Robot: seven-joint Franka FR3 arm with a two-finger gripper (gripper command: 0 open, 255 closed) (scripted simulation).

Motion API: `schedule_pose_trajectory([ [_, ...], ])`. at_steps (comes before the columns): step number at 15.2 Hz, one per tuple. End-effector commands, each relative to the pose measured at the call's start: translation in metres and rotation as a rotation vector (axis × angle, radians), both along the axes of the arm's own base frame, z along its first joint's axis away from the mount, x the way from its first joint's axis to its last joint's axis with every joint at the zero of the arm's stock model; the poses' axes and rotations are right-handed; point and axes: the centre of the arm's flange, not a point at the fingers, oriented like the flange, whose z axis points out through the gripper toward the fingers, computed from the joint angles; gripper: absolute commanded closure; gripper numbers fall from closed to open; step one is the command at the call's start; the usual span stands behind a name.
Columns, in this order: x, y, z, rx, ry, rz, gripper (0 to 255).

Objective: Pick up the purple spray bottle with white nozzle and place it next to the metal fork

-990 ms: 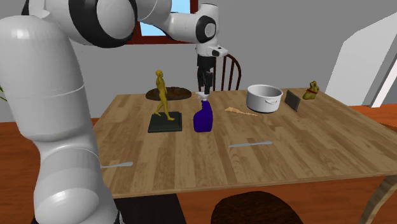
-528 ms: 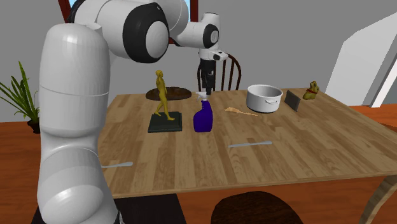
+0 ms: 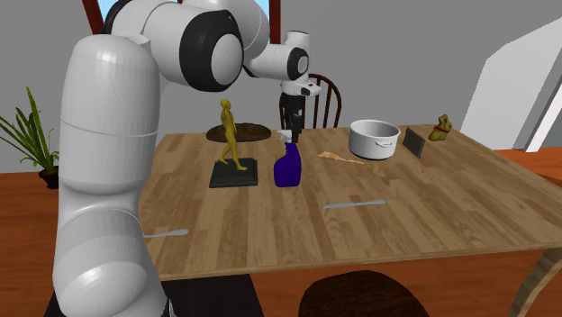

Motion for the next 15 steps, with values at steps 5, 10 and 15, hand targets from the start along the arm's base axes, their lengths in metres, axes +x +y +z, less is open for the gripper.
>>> schedule_pose_trajectory([
  [5, 0.0001, -0.0001, -0.0007, 0.0, 0.0, 0.0, 0],
  [10, 0.0001, -0.0001, -0.0008, 0.0, 0.0, 0.0, 255],
  [15, 0.0001, -0.0001, -0.0008, 0.0, 0.0, 0.0, 255],
])
